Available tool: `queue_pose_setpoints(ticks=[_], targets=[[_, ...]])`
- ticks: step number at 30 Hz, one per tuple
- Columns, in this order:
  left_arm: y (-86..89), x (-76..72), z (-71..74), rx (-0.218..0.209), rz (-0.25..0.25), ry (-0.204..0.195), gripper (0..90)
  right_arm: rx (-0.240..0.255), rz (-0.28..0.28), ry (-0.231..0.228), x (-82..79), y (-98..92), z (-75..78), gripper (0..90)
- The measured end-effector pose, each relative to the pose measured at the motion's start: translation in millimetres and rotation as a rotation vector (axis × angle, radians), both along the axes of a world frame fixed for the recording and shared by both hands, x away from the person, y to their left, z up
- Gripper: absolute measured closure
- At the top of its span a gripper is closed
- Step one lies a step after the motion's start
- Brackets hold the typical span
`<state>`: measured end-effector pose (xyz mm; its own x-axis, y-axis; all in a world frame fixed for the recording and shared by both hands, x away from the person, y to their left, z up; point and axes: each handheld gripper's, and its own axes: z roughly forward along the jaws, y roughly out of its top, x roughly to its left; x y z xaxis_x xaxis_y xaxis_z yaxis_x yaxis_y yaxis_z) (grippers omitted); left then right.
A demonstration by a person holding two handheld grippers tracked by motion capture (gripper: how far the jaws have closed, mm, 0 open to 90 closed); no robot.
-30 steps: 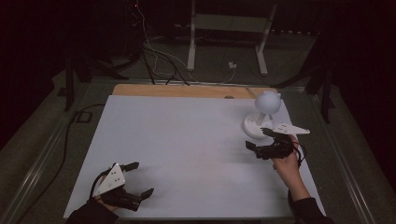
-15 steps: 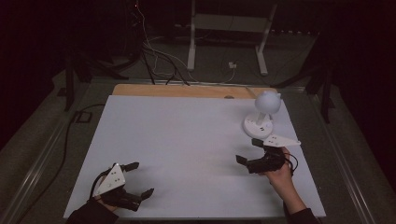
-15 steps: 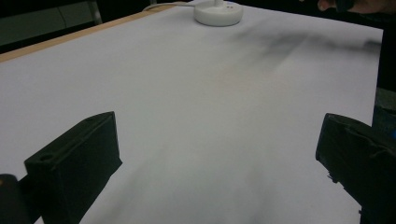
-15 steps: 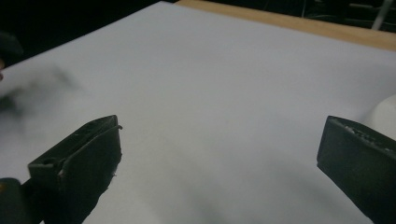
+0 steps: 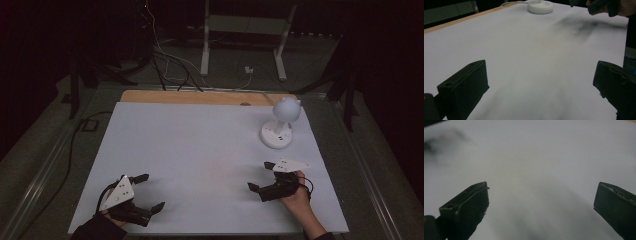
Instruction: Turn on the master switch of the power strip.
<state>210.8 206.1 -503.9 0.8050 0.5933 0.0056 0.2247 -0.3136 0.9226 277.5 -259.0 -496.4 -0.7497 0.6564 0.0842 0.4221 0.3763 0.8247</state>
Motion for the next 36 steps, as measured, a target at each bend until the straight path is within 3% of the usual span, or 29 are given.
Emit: queue_pose_setpoints(ticks=[4, 9, 12, 14, 20, 26, 29, 36], targets=[[0.3, -0.1, 0.3, -0.001, 0.000, 0.000, 0.2, -0.058, 0.005, 0.006, -6.5, 2.1, -7.7, 0.0], [0.0, -0.1, 0.0, -0.001, -0.001, 0.000, 0.2, -0.075, 0.025, 0.031, -13.1, -0.5, -12.9, 0.0], [0.2, -0.2, 0.2, -0.001, 0.000, 0.001, 0.2, -0.107, 0.013, 0.058, -16.0, -3.0, -15.4, 0.0], [0.5, -0.2, 0.2, -0.003, 0.001, 0.000, 0.2, -0.133, 0.009, 0.050, -18.3, -5.0, -16.7, 0.0], [0.4, -0.3, 0.0, -0.001, -0.001, 0.001, 0.2, -0.142, -0.011, 0.090, -22.7, -16.5, -22.3, 0.0], [0.5, -0.6, 0.5, 0.002, 0.000, -0.002, 0.2, -0.169, -0.028, 0.097, -27.1, -23.4, -23.2, 0.0], [0.2, -0.9, 0.3, 0.005, -0.005, -0.003, 0.2, -0.143, -0.032, 0.112, -26.9, -25.3, -22.8, 0.0], [0.3, -1.3, 0.3, 0.002, -0.006, -0.002, 0.2, -0.152, -0.030, 0.130, -25.4, -23.3, -23.9, 0.0]])
